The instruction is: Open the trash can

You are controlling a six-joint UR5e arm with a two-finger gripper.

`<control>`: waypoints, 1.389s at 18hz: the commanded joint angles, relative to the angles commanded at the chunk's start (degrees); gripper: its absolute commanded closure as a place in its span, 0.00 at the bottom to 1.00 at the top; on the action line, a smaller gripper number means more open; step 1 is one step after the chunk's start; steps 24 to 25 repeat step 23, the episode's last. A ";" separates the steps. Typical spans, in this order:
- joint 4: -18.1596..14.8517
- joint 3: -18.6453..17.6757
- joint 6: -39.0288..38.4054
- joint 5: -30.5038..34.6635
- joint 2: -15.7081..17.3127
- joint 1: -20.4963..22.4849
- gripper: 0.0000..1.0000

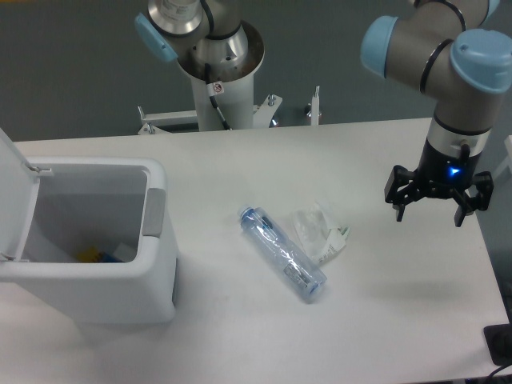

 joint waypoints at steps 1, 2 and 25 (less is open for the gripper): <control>0.00 0.00 0.00 0.00 -0.09 0.00 0.00; 0.09 0.00 0.00 0.00 -0.09 0.00 0.00; -0.79 -1.14 20.13 10.99 -2.99 -0.44 0.00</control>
